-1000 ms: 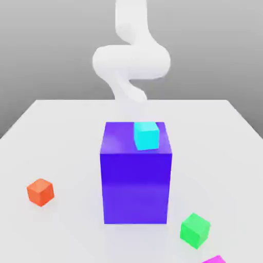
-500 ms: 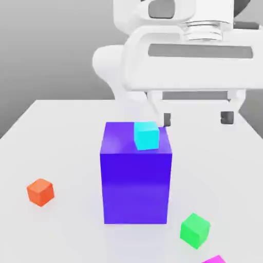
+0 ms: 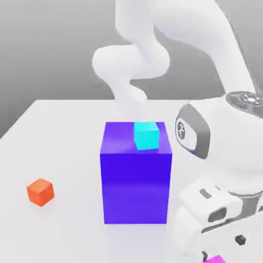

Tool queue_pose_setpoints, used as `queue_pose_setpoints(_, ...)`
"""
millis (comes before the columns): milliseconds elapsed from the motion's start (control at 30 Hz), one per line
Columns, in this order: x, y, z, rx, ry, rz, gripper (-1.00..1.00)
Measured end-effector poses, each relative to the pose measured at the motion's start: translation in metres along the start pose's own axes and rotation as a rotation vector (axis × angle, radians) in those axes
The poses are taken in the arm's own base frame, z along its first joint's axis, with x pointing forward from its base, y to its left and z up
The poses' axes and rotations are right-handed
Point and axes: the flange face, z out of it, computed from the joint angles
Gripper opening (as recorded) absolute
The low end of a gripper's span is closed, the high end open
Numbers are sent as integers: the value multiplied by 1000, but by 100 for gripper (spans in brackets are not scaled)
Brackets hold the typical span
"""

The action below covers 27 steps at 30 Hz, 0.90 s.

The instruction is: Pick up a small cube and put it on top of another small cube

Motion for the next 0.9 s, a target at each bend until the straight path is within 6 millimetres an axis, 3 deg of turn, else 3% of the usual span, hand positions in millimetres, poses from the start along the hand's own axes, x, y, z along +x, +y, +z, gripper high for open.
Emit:
queue_pose_setpoints(67, -1, 0, 31, -1, -3, -2, 0)
queue_pose_setpoints(100, -2, 0, 39, -2, -3, -2, -100)
queue_pose_setpoints(300, -2, 0, 43, -2, -4, -3, -100)
queue_pose_setpoints(367, -1, 0, 27, -2, -4, -2, -100)
queue_pose_setpoints(467, -2, 0, -14, -1, -5, -2, -100)
queue_pose_setpoints(600, -32, 15, -44, 9, -11, 15, -100)
queue_pose_setpoints(767, -78, 42, -68, 7, -10, 39, -100)
queue_pose_setpoints(833, -95, 53, -72, 1, -6, 48, -100)
queue_pose_setpoints(900, -100, 57, -57, -1, -4, 54, -100)
